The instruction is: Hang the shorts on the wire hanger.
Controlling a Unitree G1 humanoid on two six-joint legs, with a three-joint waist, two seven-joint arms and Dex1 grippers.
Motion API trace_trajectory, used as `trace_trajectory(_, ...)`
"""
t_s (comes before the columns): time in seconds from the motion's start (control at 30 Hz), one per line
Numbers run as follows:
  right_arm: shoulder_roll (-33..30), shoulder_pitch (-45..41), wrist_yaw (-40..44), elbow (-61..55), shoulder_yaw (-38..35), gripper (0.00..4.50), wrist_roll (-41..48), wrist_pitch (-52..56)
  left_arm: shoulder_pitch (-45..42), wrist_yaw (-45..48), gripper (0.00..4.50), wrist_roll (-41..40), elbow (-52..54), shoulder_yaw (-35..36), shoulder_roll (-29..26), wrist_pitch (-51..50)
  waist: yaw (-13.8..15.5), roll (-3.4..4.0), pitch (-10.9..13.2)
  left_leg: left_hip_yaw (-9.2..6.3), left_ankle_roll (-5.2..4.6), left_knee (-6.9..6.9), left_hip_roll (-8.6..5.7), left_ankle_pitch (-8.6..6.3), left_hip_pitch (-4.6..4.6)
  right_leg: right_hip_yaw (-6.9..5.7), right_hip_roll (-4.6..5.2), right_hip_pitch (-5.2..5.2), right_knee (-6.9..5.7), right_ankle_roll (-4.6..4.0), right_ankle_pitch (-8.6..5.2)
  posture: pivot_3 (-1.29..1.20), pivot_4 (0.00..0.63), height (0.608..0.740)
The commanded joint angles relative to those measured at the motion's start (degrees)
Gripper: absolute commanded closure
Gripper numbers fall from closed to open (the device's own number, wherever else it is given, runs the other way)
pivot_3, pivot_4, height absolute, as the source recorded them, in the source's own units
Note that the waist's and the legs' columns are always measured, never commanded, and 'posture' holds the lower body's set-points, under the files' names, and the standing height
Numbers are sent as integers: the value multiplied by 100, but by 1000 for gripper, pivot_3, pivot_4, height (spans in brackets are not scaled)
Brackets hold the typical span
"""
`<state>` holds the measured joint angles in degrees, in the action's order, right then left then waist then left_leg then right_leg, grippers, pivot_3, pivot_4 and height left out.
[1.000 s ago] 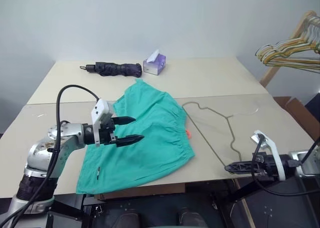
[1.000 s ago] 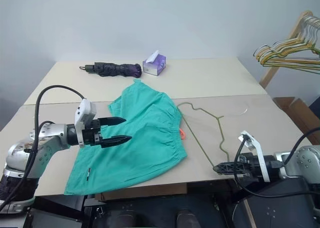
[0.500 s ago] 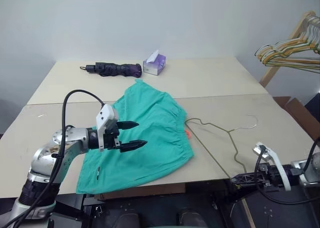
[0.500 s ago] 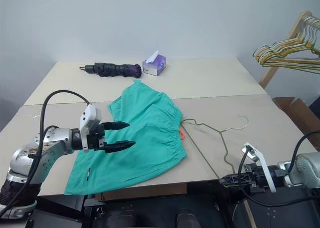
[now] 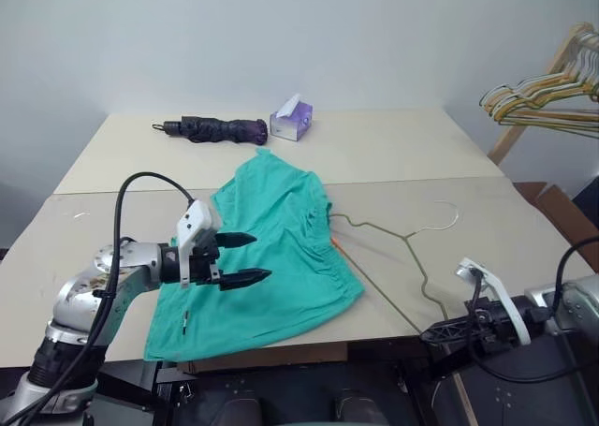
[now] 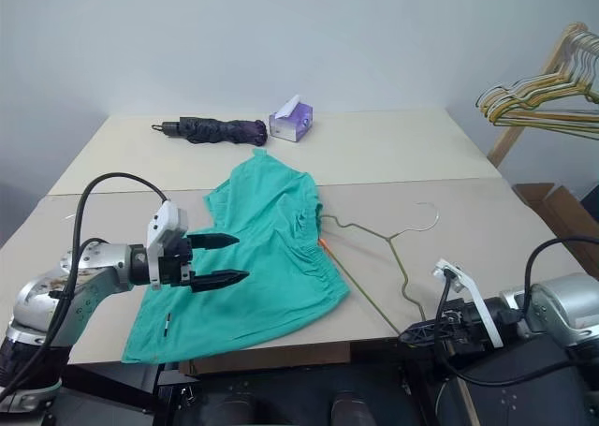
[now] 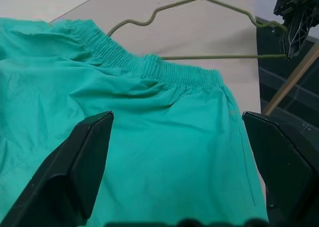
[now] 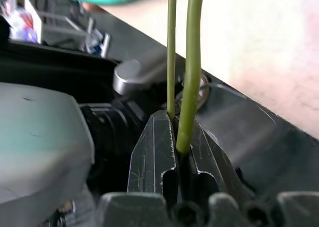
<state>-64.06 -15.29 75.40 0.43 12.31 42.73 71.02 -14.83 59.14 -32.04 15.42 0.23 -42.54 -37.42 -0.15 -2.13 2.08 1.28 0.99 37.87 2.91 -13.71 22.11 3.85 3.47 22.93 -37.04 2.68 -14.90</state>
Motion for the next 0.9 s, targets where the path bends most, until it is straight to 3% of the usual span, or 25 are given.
trace_trajectory(0.03, 50, -519, 166, 341, 300, 4500, -432, -235, -127, 4, 23, 129, 42, -73, -31, 154, 1, 0, 0, 0, 0, 0, 0, 0, 0, 0, 0, 0, 0, -1, 1, 82, 0, 740)
trace_trajectory(0.27, 296, -1444, 624, 1055, 993, 4500, -1075, -495, -67, -160, 23, 226, 84, -91, 72, 180, 51, 0, 0, 0, 0, 0, 0, 0, 3, 0, 0, 2, 0, -18, 11, 103, 0, 740)
trace_trajectory(0.47, 522, -2129, 1585, 1733, 1612, 4500, -1479, -814, -51, -242, 23, 297, 98, -134, 158, 226, 106, 1, 0, 0, 0, 0, -1, 0, 6, 0, 0, 4, -1, -19, 11, 121, 0, 740)
trace_trajectory(0.57, 892, -2550, 1459, 2398, 1849, 4500, -1901, -924, -55, -279, 23, 321, 107, -151, 190, 247, 100, 0, -1, 1, 0, 1, 0, 0, 5, -1, 0, 4, -1, -19, 12, 127, 0, 740)
trace_trajectory(0.77, 1578, -3287, 1072, 3667, 1605, 4500, -2340, -944, -46, -313, 23, 361, 105, -190, 230, 312, 123, 3, -1, 1, 0, 1, -1, 1, 8, 0, -1, 8, -6, -22, 14, 125, 0, 740)
trace_trajectory(0.9, 1668, -3330, 1167, 3590, 1381, 4500, -2269, -894, -108, -369, 23, 416, 46, -217, 267, 359, 189, 3, -1, 1, 0, 1, -1, 0, 15, -1, -1, 12, -5, -22, 14, 119, 0, 740)
